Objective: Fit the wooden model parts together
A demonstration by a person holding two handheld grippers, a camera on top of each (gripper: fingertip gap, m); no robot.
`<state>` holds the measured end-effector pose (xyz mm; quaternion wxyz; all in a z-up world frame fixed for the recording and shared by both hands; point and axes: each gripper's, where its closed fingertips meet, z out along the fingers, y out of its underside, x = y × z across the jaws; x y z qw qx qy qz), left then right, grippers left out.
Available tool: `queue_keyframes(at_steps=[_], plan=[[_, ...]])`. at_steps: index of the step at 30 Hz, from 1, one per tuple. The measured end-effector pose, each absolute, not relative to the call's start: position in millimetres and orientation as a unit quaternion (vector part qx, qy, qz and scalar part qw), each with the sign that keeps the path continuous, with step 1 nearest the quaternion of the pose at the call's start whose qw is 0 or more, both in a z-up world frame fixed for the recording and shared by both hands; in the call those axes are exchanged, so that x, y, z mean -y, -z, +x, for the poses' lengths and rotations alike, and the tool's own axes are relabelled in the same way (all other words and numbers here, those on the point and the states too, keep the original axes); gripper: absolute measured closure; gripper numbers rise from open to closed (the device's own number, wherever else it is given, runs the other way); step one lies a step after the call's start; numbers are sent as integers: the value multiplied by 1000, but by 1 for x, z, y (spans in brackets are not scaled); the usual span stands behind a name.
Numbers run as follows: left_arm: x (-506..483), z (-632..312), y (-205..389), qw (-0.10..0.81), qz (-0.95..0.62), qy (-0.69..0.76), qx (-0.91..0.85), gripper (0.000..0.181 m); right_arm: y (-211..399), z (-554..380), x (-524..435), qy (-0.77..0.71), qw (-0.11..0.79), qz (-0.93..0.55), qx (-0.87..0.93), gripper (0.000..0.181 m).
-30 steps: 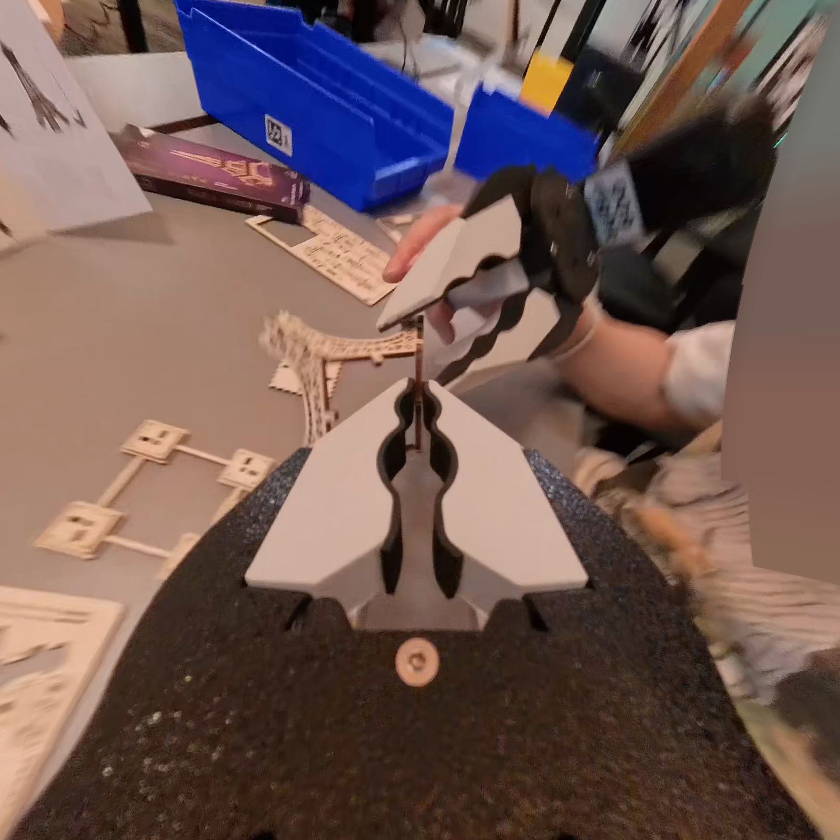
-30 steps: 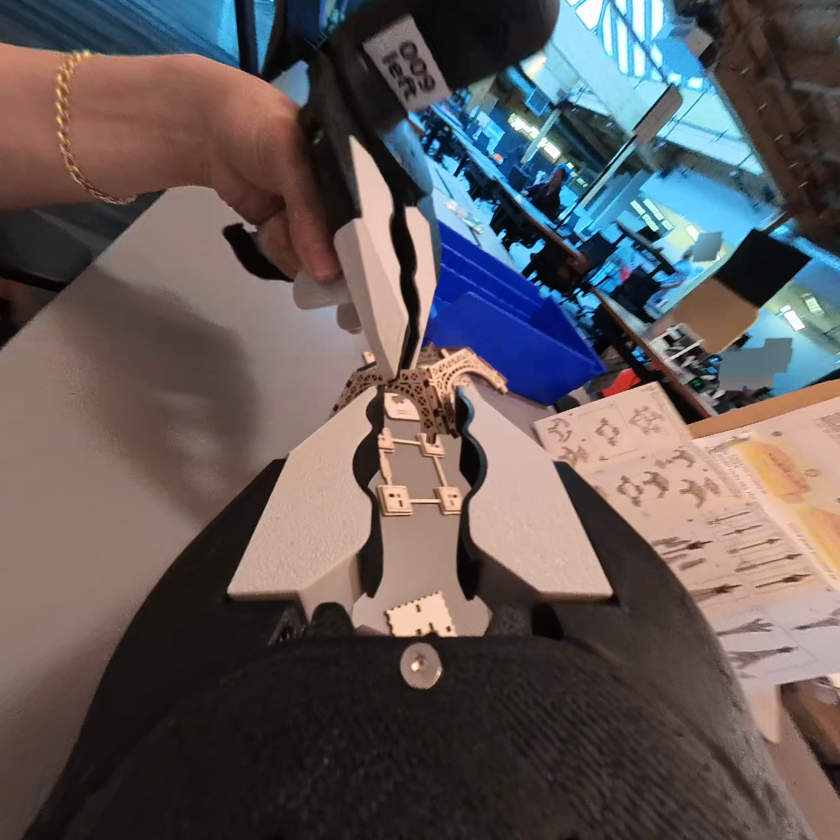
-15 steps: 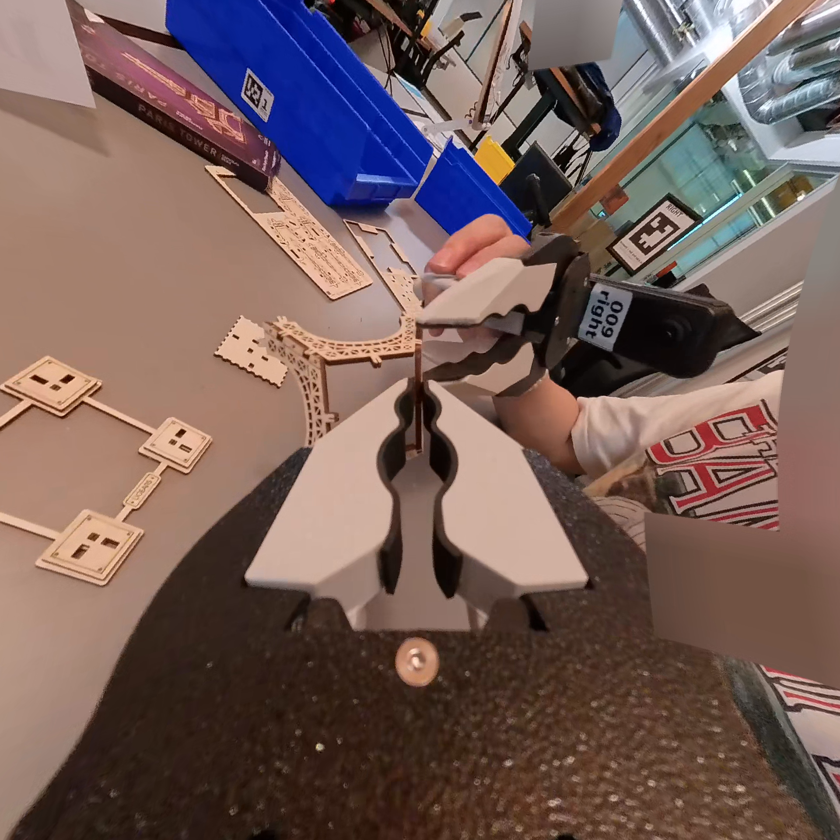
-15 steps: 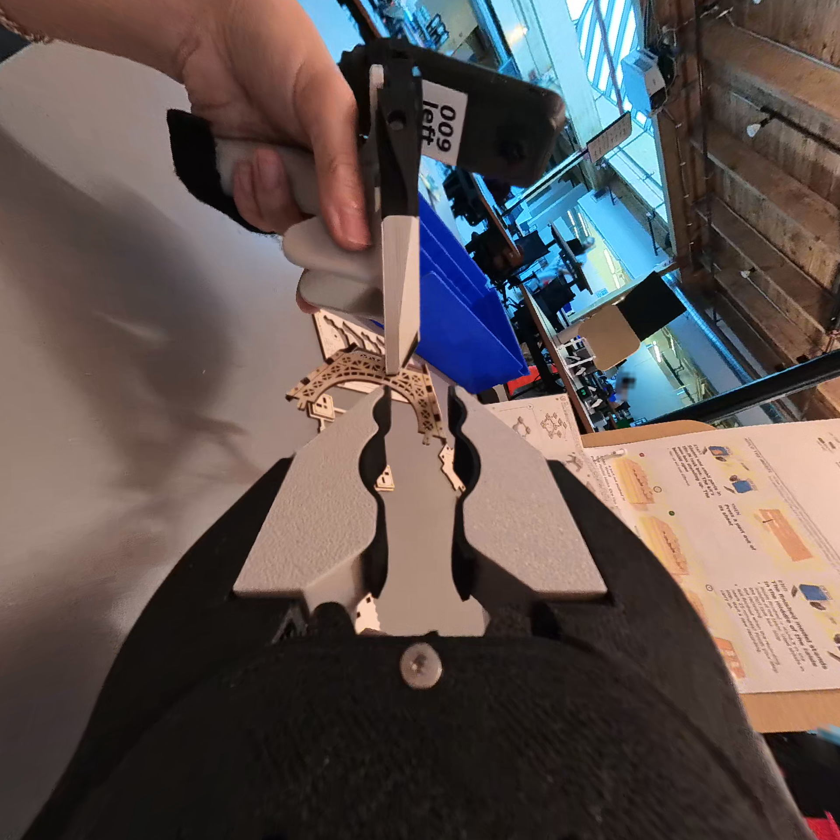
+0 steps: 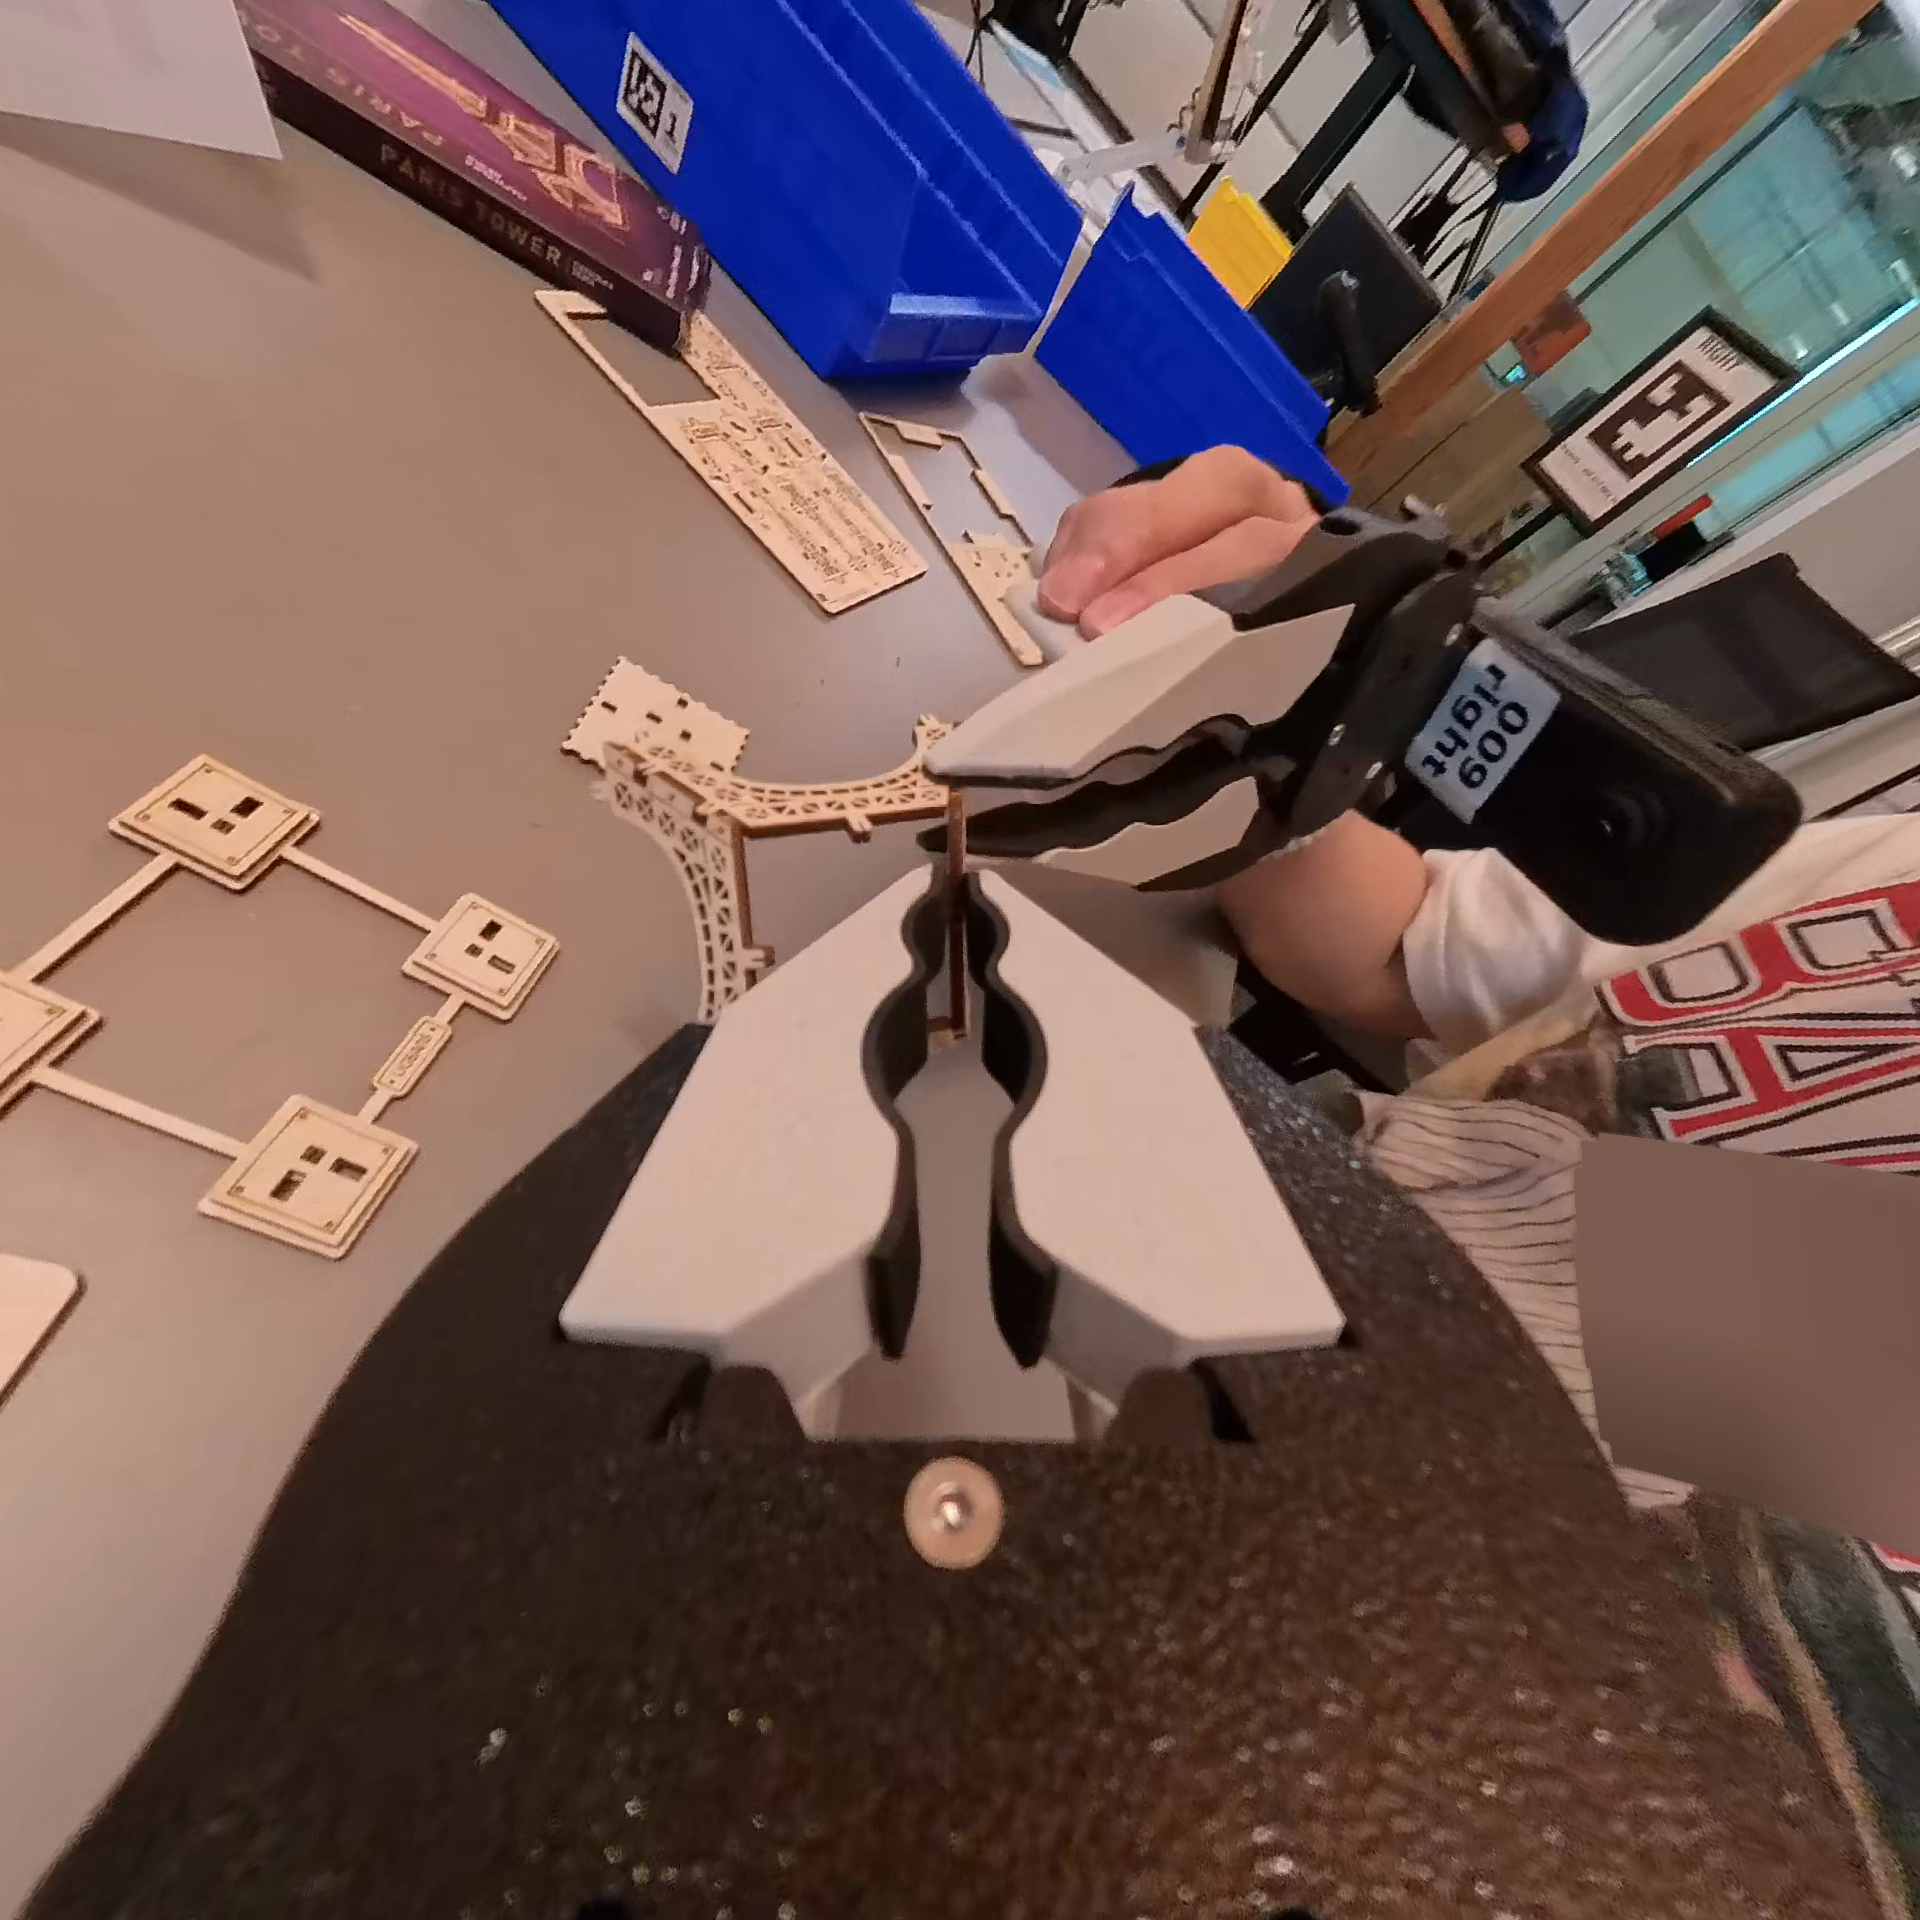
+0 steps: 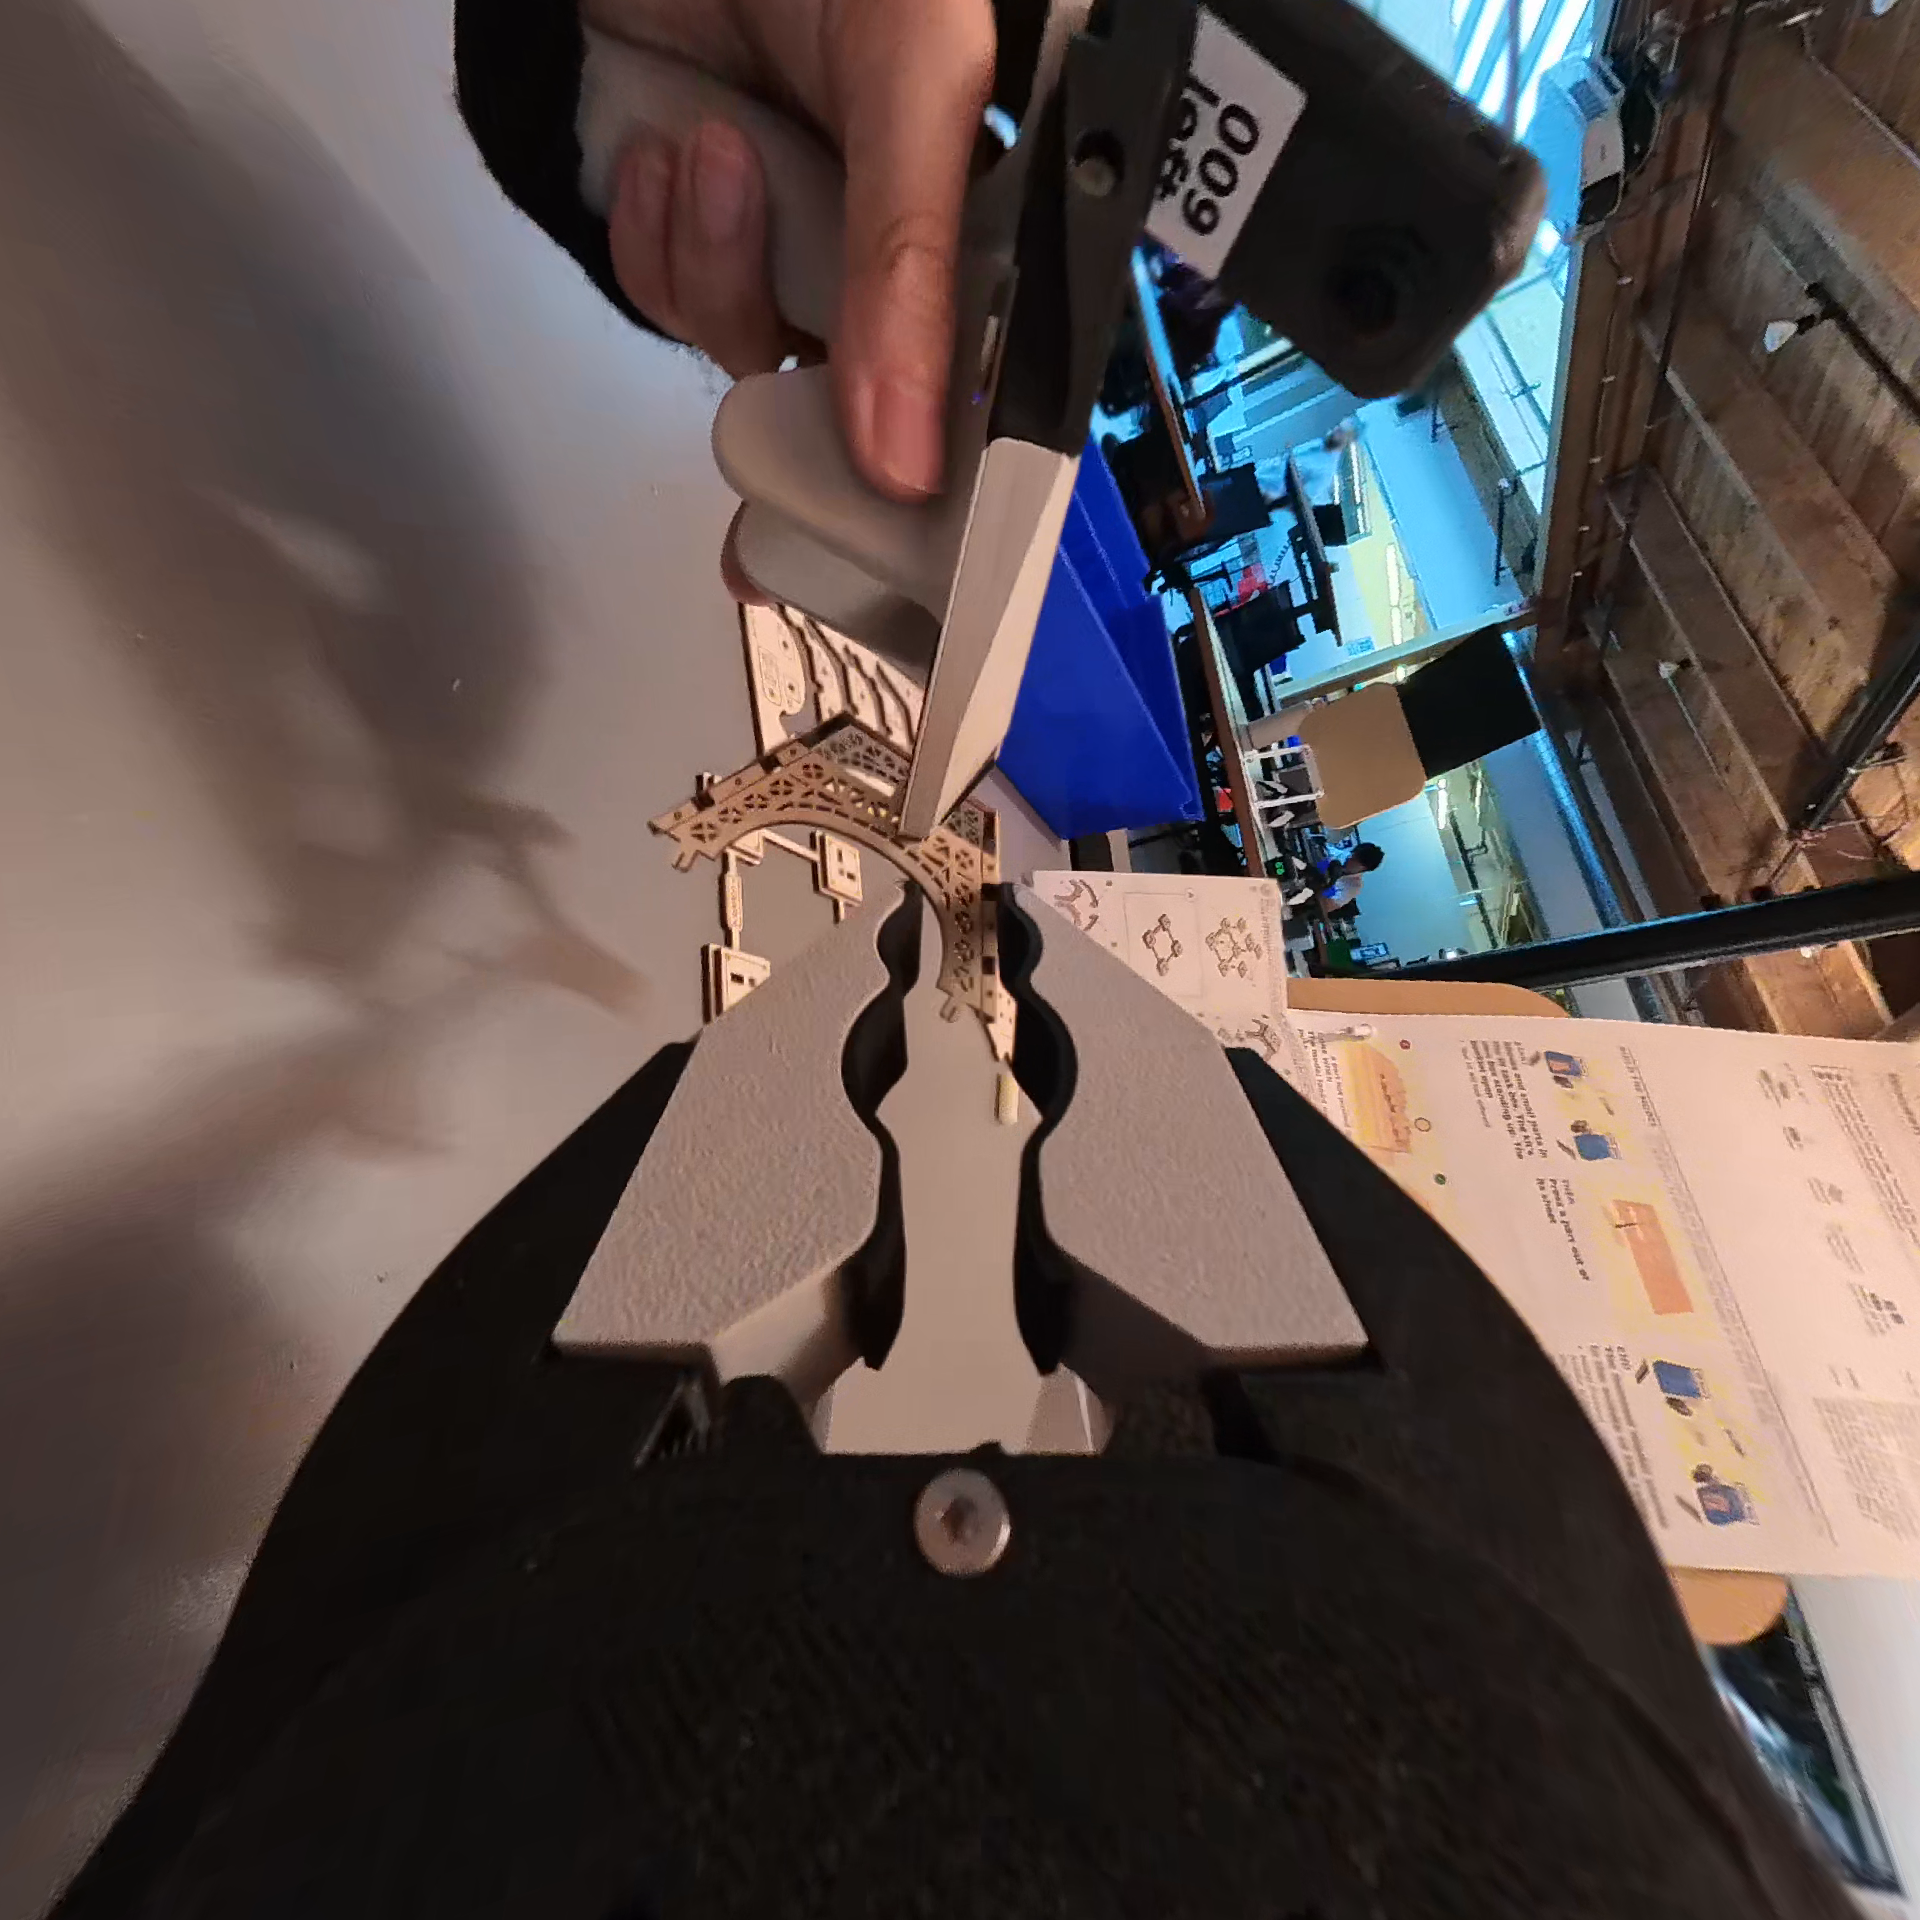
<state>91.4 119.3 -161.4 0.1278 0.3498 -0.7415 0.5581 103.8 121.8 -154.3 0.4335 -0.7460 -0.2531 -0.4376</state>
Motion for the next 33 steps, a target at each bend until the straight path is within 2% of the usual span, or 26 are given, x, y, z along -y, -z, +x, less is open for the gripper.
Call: queue_keyframes(at_steps=[8, 13, 15, 18, 21, 23, 26, 33], plan=[[-121, 91, 162, 95, 334, -545, 763, 181, 158, 103, -122, 444, 404, -754, 267, 173], [-122, 92, 162, 43, 306, -537, 785, 181, 156, 104, -124, 471, 395, -739, 275, 171], [-124, 94, 160, 1, 282, -530, 800, 181, 154, 104, -123, 457, 415, -739, 268, 169], [-127, 91, 157, -94, 203, -499, 837, 181, 155, 101, -112, 360, 474, -768, 235, 144], [-126, 87, 159, -177, 120, -446, 869, 181, 121, 105, -97, 265, 603, -740, 137, 143], [-122, 82, 163, -211, 56, -418, 882, 181, 104, 105, -87, 239, 651, -711, 117, 144], [-117, 69, 175, -246, -56, -371, 894, 181, 108, 100, -83, 242, 643, -713, 141, 132], [-104, 50, 181, -256, -160, -356, 885, 181, 128, 80, -93, 194, 622, -735, 190, 135]])
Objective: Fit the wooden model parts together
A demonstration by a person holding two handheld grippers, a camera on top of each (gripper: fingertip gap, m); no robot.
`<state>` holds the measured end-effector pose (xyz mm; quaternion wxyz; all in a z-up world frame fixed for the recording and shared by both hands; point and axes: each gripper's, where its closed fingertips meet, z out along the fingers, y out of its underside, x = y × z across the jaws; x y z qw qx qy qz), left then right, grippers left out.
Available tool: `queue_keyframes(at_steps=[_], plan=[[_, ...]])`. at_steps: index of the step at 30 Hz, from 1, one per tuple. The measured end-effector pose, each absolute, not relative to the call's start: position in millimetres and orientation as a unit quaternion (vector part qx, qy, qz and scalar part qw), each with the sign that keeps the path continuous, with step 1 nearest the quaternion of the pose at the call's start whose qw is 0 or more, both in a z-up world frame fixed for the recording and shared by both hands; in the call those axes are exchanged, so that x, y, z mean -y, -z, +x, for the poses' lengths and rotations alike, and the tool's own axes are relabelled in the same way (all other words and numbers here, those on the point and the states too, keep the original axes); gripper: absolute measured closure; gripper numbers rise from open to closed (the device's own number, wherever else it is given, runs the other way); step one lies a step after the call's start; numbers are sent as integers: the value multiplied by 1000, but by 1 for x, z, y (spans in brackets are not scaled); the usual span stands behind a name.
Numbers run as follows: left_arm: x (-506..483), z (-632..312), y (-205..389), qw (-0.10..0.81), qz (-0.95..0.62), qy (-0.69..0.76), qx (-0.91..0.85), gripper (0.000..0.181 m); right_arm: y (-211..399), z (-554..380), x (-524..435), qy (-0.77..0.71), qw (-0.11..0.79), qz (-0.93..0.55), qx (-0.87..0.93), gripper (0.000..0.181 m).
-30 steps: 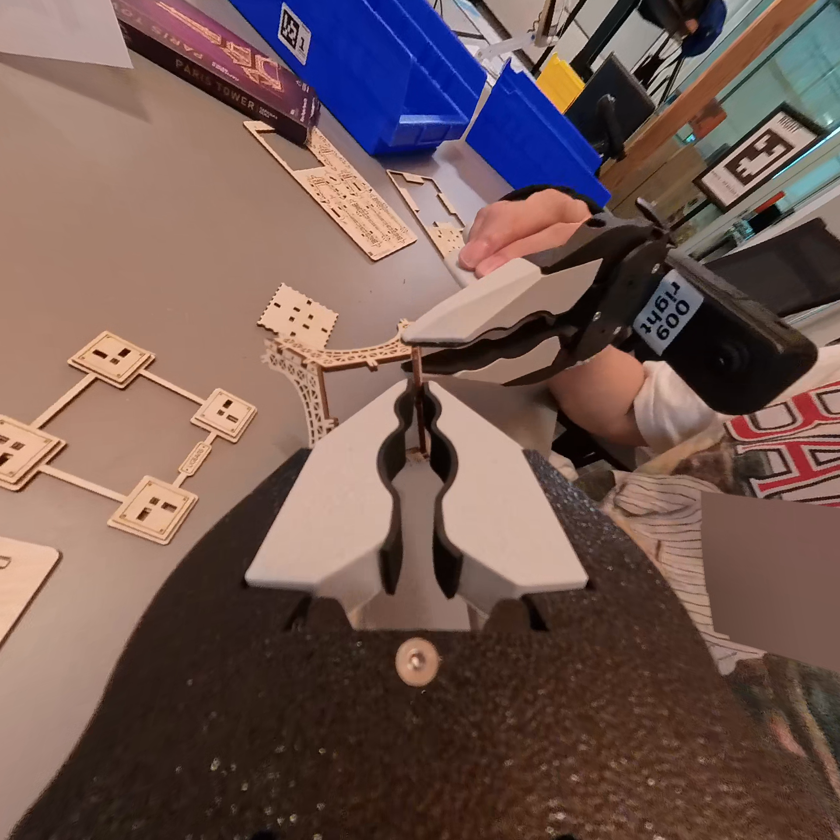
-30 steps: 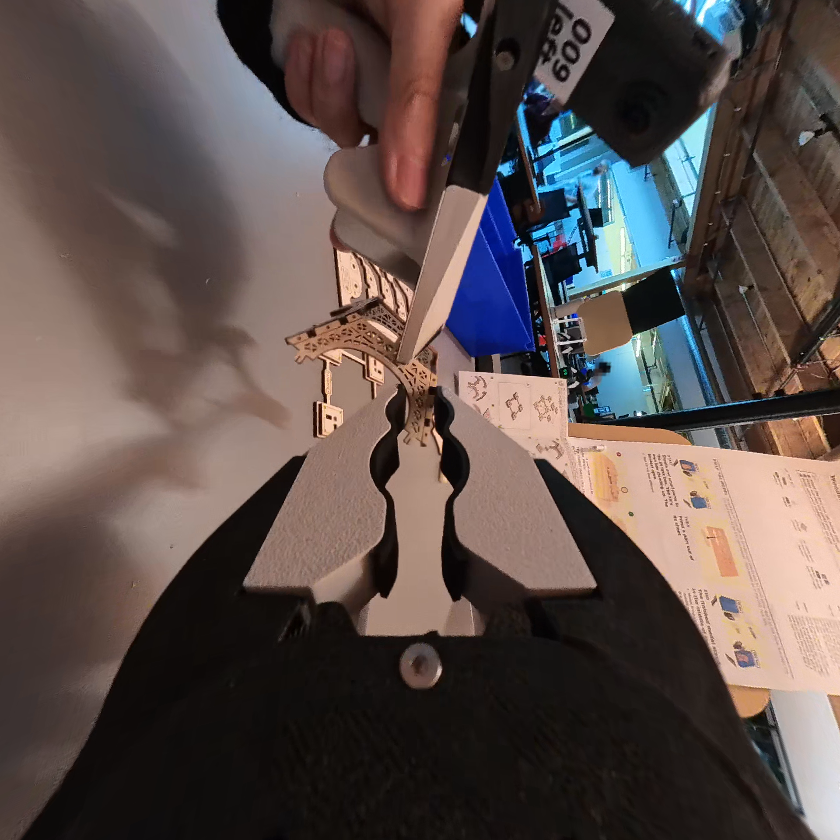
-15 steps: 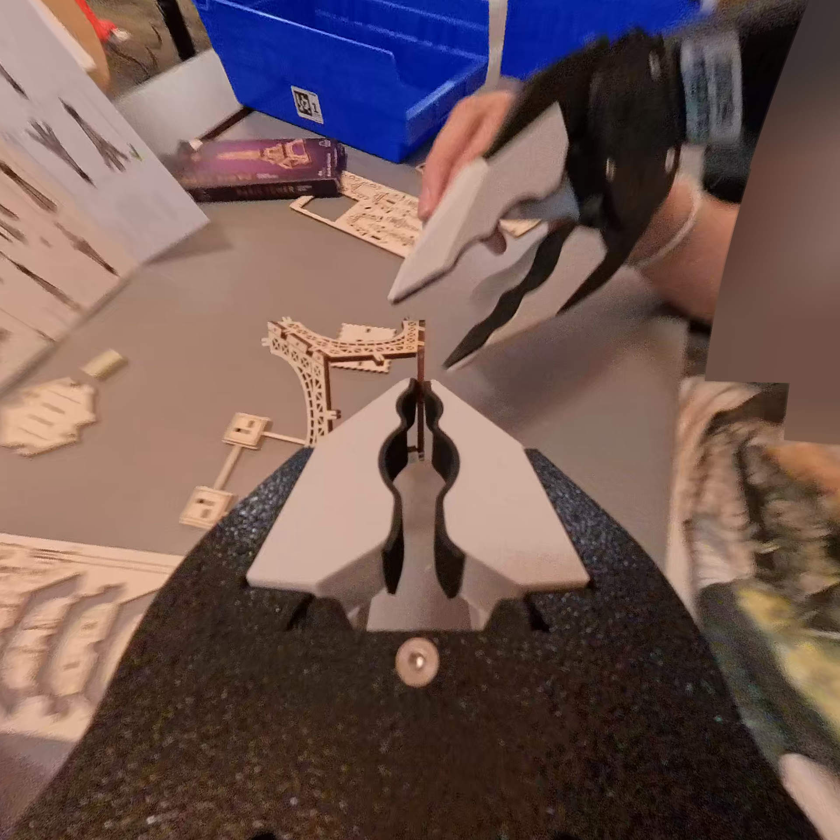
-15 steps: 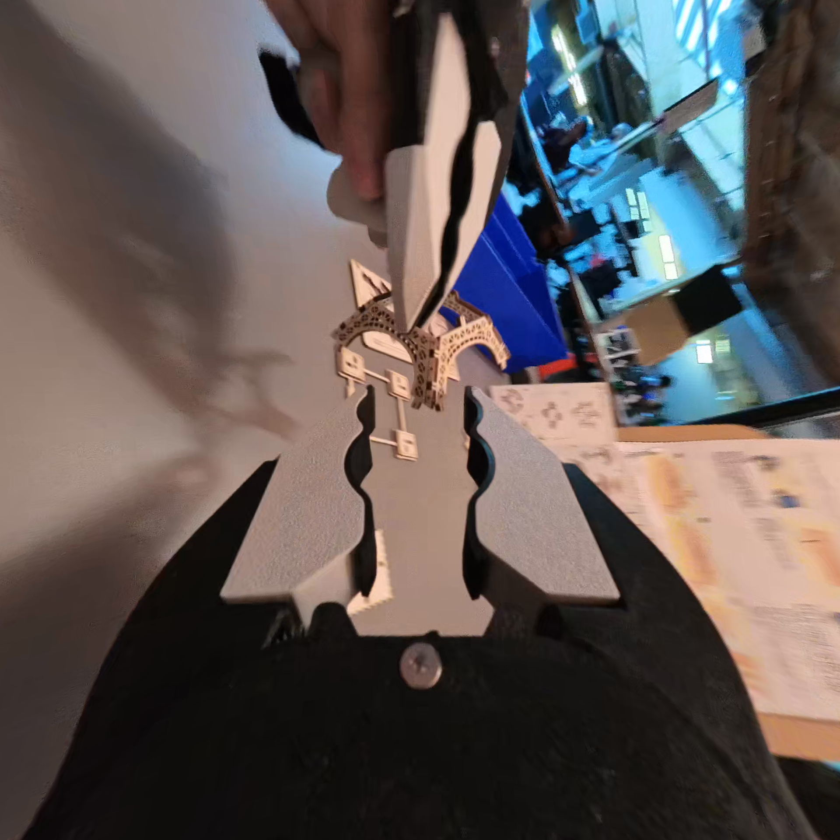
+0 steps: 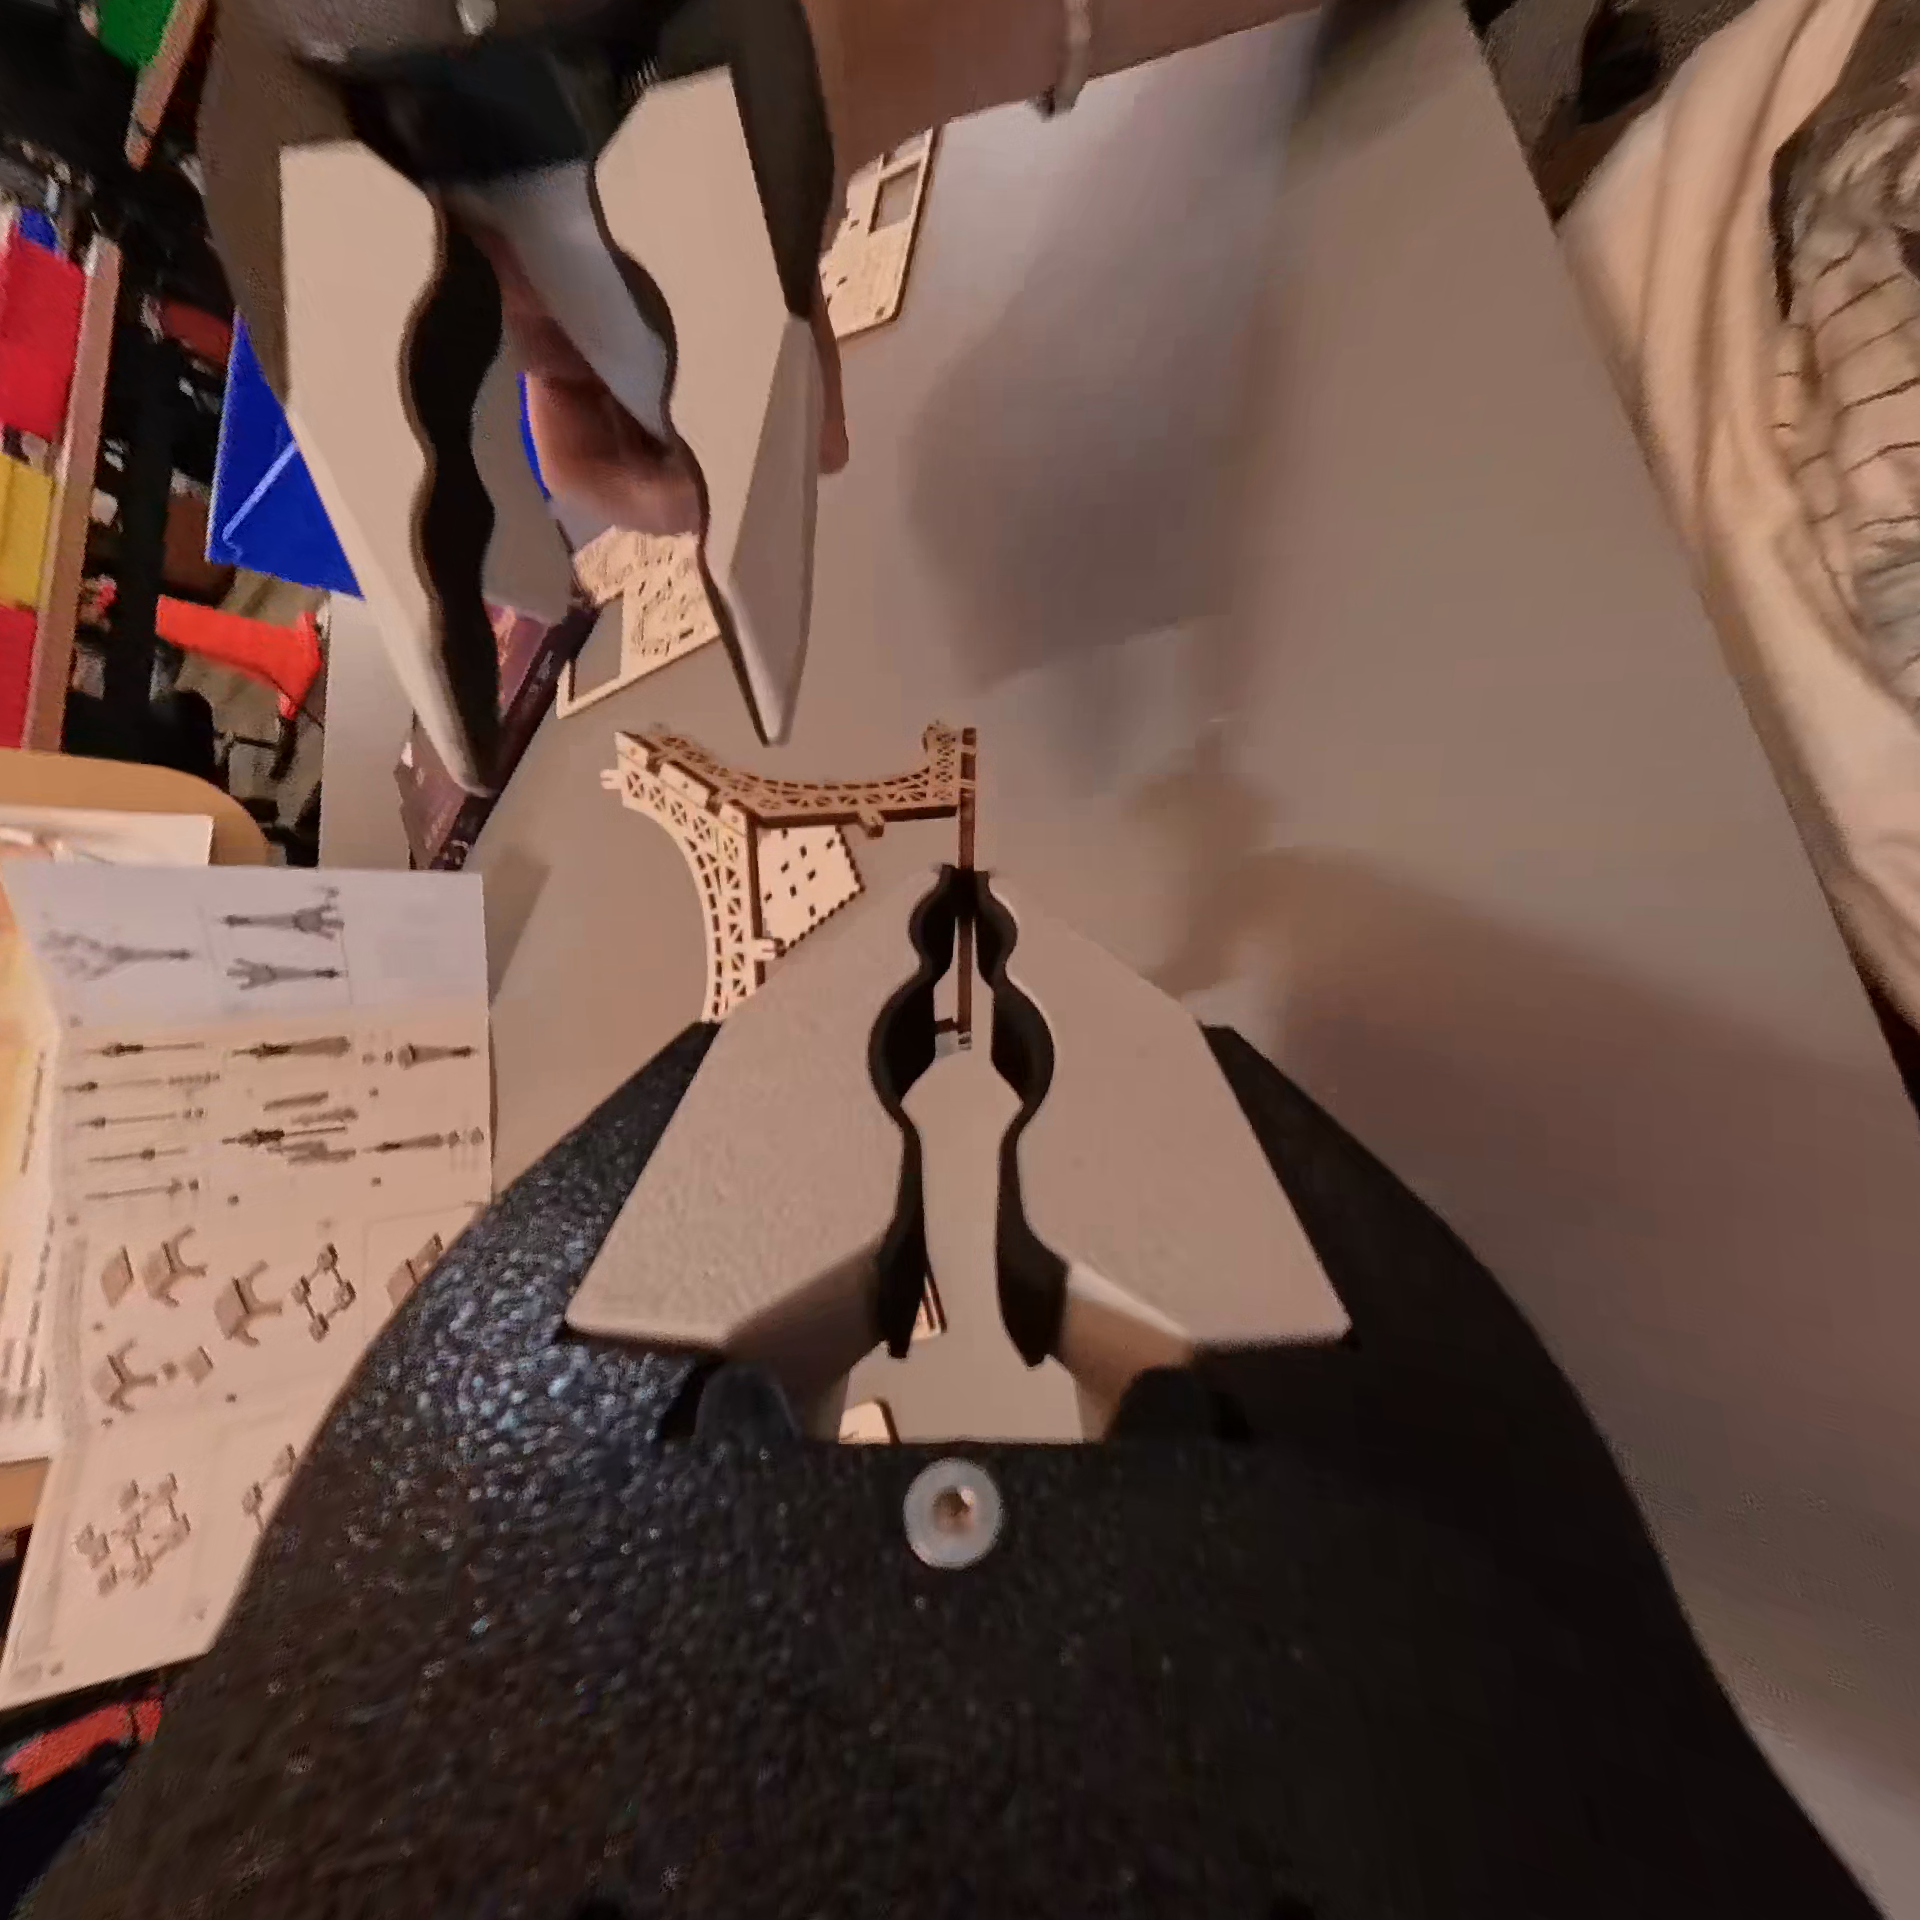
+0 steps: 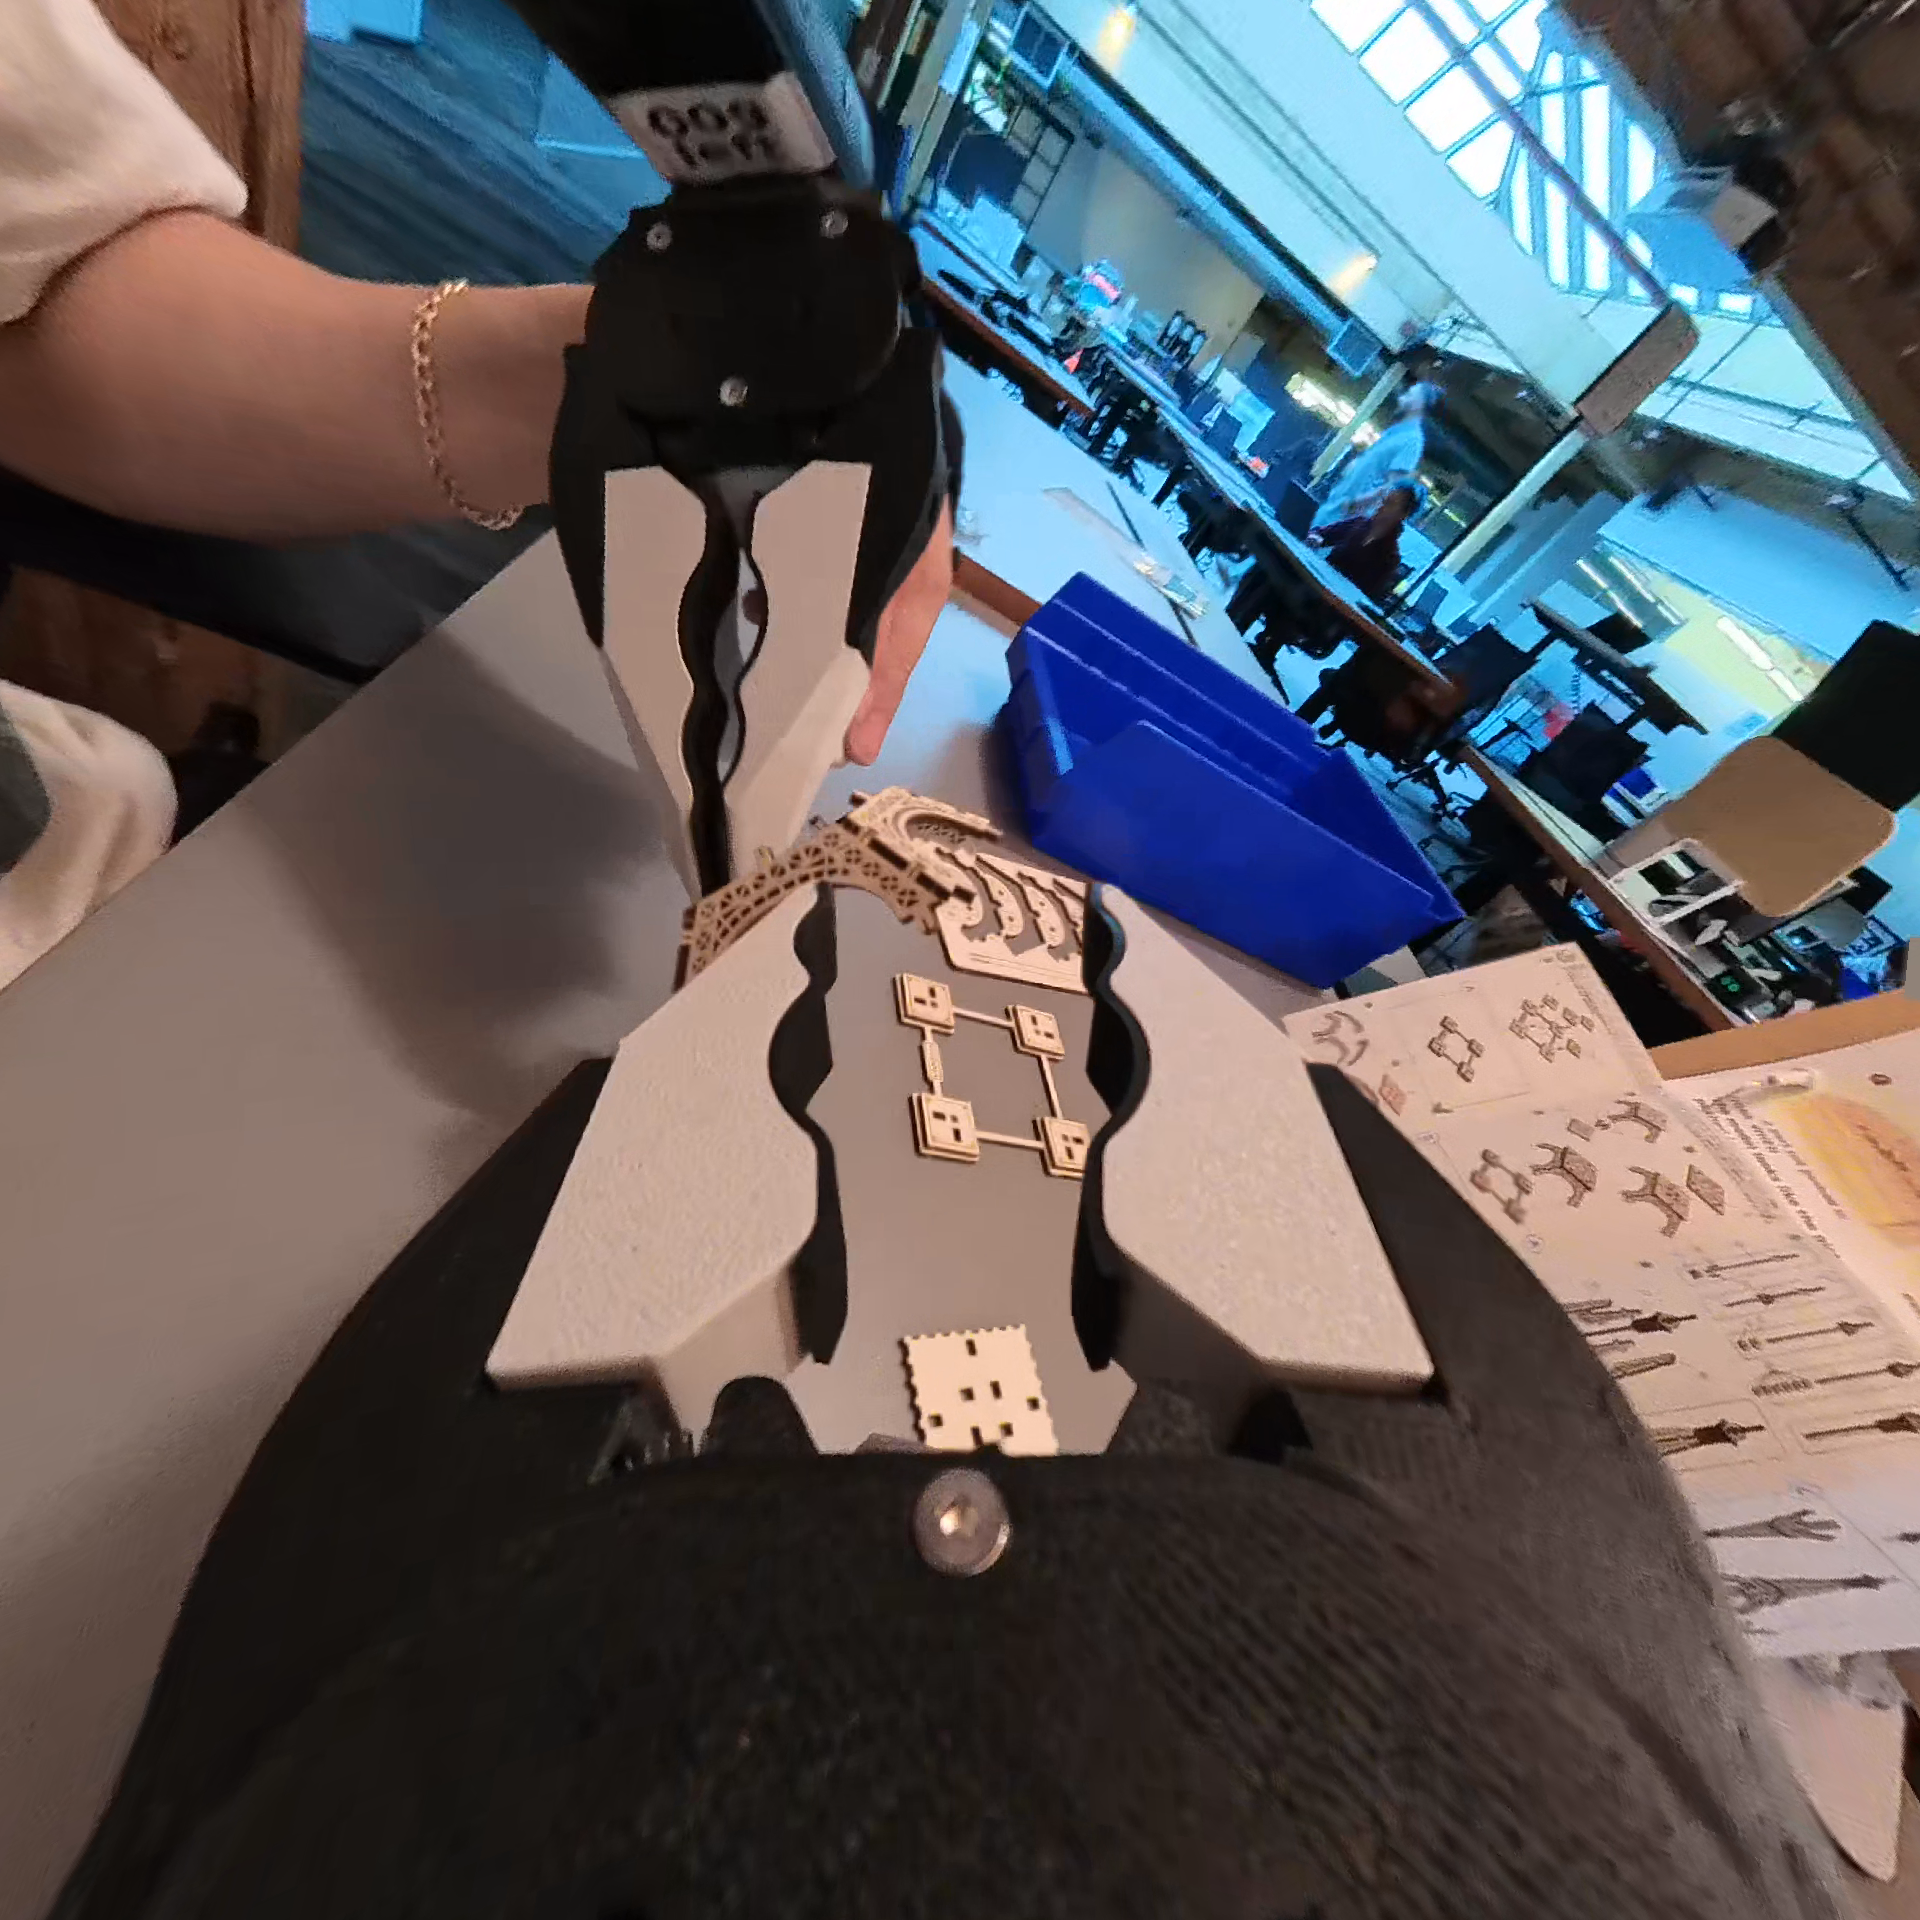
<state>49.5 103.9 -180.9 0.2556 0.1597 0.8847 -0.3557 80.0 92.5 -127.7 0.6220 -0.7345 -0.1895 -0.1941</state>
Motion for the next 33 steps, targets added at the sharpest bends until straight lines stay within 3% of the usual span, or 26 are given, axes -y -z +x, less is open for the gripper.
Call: queue_keyframes(at_steps=[17, 21, 33], plan=[[-101, -1, 161, 27, 161, 533, -830, 181, 130, 40, -104, 99, 649, -716, 240, 152], [-100, -4, 164, 22, 168, 527, -833, 181, 136, 38, -107, 101, 636, -723, 250, 166], [-101, -2, 164, 47, 178, 517, -836, 181, 137, 40, -108, 110, 629, -725, 257, 169]])
